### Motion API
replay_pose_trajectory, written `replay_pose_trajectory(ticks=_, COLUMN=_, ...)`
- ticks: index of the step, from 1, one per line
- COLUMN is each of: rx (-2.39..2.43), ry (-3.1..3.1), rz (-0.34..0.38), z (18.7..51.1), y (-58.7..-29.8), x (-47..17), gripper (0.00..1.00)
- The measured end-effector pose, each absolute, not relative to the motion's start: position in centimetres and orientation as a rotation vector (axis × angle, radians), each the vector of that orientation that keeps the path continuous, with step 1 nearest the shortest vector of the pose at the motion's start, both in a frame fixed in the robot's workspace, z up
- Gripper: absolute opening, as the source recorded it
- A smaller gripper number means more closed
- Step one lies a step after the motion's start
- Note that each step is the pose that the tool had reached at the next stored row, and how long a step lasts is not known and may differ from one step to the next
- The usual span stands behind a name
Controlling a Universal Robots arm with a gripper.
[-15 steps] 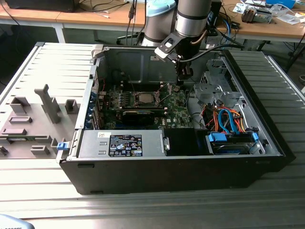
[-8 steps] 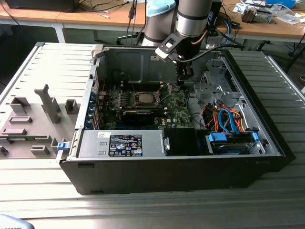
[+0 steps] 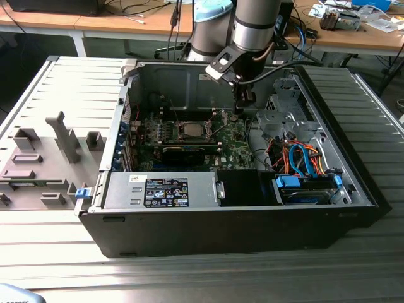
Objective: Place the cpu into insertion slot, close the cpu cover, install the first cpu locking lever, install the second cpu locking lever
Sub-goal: 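Close the cpu cover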
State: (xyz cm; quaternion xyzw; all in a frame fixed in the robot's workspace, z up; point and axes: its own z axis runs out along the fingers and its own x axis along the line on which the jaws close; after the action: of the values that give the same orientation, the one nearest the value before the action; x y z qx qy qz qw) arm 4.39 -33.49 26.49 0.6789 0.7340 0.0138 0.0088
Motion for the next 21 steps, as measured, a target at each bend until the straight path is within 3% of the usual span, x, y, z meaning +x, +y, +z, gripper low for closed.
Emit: replay_pose_trajectory(ticks=21, rx=2.121, ry=2.293, rz=0.043, z=26.1, y=-33.5, x=2.3, gripper=0.11)
